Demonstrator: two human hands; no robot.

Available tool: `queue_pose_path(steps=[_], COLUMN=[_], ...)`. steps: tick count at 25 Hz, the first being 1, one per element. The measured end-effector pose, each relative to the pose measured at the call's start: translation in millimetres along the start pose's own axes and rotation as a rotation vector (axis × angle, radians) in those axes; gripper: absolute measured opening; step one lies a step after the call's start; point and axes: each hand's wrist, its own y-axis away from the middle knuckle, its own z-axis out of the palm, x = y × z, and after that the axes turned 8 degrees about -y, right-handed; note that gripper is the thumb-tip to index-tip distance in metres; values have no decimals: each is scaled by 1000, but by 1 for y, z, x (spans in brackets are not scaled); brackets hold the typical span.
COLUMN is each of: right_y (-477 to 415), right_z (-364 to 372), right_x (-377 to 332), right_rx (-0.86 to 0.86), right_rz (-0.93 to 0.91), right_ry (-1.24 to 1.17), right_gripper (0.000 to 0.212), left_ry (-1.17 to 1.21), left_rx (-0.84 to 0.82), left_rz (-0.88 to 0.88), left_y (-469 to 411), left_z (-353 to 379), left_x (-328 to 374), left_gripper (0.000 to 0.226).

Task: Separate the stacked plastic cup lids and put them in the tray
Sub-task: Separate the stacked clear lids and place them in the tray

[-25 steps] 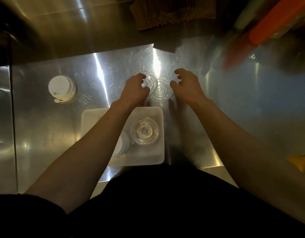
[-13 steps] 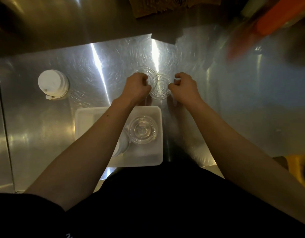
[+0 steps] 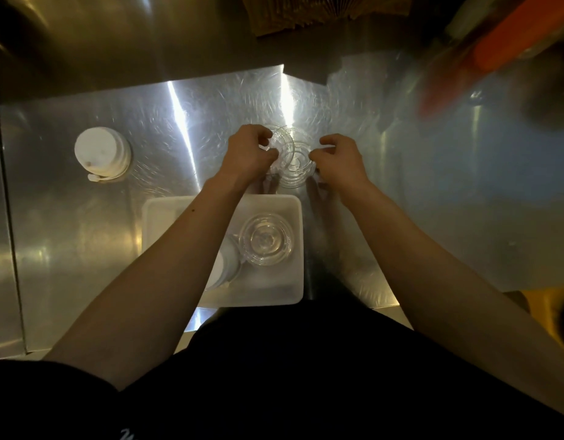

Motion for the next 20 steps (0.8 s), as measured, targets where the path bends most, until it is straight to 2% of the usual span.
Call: queue_pose_path(steps=[9,20], right_y=[0,-18], right_z=[21,40], right_x=[-13,-13], right_rx=[-6,-6], right_rz=[-90,-106], right_ry=[81,216], right_gripper=[43,39], left_ry=[155,162], left_rx=[66,44], left_rz=[-89,-167], left_y=[-6,-22], left_z=[-13,-8], left_x=[-15,-38], left_gripper=[48,48])
